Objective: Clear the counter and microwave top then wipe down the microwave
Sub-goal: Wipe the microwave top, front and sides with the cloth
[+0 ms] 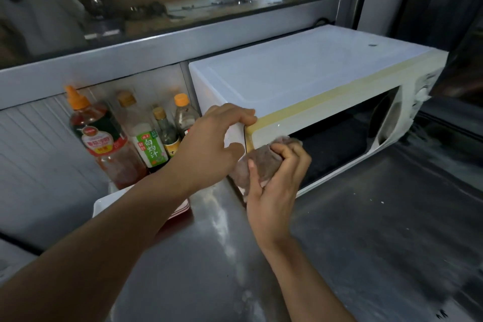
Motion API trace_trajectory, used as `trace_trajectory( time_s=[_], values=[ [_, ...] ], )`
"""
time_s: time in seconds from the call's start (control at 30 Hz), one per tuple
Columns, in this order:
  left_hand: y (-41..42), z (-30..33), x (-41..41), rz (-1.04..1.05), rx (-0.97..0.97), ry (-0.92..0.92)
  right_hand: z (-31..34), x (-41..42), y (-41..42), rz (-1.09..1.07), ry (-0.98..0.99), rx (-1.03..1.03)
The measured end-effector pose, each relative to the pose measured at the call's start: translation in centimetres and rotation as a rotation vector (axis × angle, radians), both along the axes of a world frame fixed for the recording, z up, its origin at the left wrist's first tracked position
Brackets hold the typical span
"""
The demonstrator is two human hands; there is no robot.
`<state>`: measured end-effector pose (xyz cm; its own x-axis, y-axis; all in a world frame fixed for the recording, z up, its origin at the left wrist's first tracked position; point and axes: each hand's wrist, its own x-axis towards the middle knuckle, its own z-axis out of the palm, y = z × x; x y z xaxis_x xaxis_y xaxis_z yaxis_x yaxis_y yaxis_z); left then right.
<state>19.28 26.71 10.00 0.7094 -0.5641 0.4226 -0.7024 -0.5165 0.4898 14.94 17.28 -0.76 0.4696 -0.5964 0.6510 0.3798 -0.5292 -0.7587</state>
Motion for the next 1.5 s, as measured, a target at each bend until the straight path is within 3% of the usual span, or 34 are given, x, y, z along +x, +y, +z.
trace_trajectory(
  time_s=[0.3,0.6,0.73,0.9,1.03,1.17,1.27,1.43,1.5],
  values=[
    [-1.6,-0.2,0.2,0.114,0.038,-0.188,-0.7,0.7,1.7,-0.082,-0.049,0.033],
    [-1.9,-0.9,0.4,0.123,-0.014,-0.198,0.3,4.9,-12.0,-0.265,0.078,0.189],
    [-2.1,-1.0,0.3,0.134,-0.020,-0.202,-0.6,3.9,-9.4,-0.223,0.118,0.226],
    [-2.4,-1.6,0.0,0.143,-0.053,-0.233,-3.2,1.1,-0.7,-0.112,0.091,0.085],
    [-2.3,-2.2,-0.2,0.165,-0.093,-0.220,-4.6,1.0,-2.5,-0.084,0.094,-0.131],
    [-2.3,-2.4,-0.1,0.153,-0.121,-0.197,-4.4,3.9,-10.6,-0.279,0.200,0.143],
    [-2.2,-2.6,0.1,0.148,-0.132,-0.205,-4.3,4.7,-13.9,-0.278,0.205,0.164],
    [-2.4,-2.7,-0.1,0.160,-0.147,-0.220,-5.0,1.9,-6.0,-0.171,0.357,0.304],
    [-2.5,-2.8,-0.2,0.163,-0.153,-0.227,-5.3,0.2,-1.7,-0.077,0.305,0.264]
  ],
)
